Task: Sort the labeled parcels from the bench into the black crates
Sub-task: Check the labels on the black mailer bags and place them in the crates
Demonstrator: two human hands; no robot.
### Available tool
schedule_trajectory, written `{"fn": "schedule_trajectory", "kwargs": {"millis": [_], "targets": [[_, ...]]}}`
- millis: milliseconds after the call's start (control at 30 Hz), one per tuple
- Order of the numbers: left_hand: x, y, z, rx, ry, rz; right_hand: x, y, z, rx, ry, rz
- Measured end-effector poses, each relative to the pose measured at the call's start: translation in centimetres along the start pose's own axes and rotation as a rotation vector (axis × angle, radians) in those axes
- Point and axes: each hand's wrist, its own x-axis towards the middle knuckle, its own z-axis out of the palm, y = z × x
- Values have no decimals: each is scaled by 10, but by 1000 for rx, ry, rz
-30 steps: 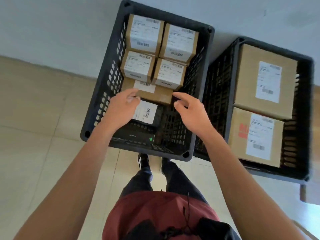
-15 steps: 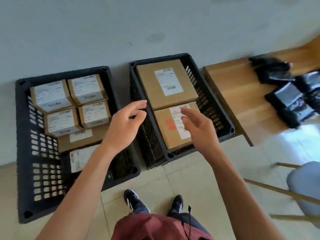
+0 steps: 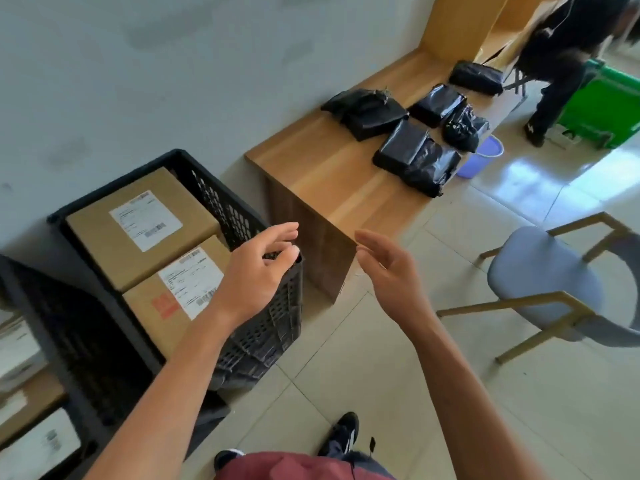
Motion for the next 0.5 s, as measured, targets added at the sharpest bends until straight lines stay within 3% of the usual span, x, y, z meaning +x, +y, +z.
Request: {"fn": "schedule_trajectory", "kwargs": {"millis": [233,500], "targets": [[50,48,106,26,-100,38,21,36,-111,0,96,30],[89,77,176,42,-170,73,45,63,-174,30,205,56]]}}
